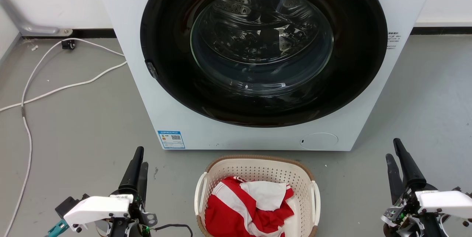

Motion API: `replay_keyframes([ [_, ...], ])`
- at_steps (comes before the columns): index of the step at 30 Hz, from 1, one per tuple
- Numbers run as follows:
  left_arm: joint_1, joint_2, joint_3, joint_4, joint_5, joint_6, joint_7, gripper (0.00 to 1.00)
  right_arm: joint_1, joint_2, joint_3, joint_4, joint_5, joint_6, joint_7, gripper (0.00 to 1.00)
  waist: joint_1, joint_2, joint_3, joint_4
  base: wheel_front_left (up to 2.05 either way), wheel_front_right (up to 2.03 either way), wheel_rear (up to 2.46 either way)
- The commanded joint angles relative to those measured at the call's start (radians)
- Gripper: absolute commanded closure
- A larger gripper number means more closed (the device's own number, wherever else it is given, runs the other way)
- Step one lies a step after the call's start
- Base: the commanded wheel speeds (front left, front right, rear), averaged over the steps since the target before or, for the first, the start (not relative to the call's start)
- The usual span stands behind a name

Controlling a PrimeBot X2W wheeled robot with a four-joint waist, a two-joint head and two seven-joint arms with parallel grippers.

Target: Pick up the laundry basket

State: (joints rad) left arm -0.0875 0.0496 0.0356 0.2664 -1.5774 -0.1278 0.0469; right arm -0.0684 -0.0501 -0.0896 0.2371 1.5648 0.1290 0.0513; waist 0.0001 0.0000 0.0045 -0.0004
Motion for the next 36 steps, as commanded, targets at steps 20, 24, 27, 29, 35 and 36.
replay_keyframes([
  [20,-0.045,0.004,-0.083,-0.084,0.458,0.036,-0.087,0.00,-0.005,-0.015,0.004,-0.059,-0.505,0.001,-0.088,0.00,0.0000,0.0000,0.002,0.004,0.00,0.00,0.00],
  [24,-0.049,0.004,-0.103,-0.087,0.546,0.051,-0.101,0.00,-0.003,-0.013,0.005,-0.067,-0.619,0.001,-0.099,0.00,0.0000,0.0000,0.003,0.005,0.00,0.00,0.00],
  [27,-0.051,0.004,-0.116,-0.086,0.605,0.060,-0.111,0.00,0.001,-0.010,0.005,-0.071,-0.689,0.001,-0.105,0.00,0.0000,0.0000,0.002,0.006,0.00,0.00,0.00],
  [29,-0.052,0.004,-0.123,-0.086,0.640,0.065,-0.118,0.00,0.003,-0.009,0.007,-0.074,-0.732,0.001,-0.107,0.00,0.0000,0.0000,0.002,0.007,0.00,0.00,0.00],
  [35,-0.052,0.003,-0.140,-0.079,0.743,0.076,-0.138,0.00,0.010,-0.006,0.014,-0.086,-0.853,0.001,-0.114,0.00,0.0000,0.0000,0.000,0.008,0.00,0.00,0.00],
  [36,-0.052,0.003,-0.142,-0.078,0.759,0.078,-0.141,0.00,0.011,-0.006,0.014,-0.088,-0.871,0.001,-0.115,0.00,0.0000,0.0000,0.000,0.009,0.00,0.00,0.00],
])
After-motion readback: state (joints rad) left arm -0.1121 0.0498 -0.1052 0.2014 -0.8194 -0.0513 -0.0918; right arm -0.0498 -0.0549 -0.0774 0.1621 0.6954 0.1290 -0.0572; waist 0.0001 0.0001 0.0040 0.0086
